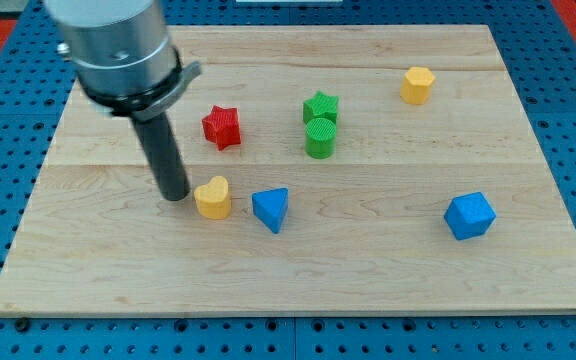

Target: Place the yellow heart to the top right side of the red star

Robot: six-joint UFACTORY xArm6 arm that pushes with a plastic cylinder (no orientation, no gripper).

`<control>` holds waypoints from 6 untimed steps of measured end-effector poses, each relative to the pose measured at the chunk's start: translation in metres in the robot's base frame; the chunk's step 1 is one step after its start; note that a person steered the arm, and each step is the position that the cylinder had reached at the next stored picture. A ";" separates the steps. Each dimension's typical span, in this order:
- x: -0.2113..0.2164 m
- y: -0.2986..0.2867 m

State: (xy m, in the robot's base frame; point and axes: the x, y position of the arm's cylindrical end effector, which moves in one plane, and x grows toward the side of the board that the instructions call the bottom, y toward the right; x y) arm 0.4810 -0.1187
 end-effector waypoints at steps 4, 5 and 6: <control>0.026 0.035; -0.006 0.067; -0.066 0.065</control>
State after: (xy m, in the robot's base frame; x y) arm 0.4152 -0.0532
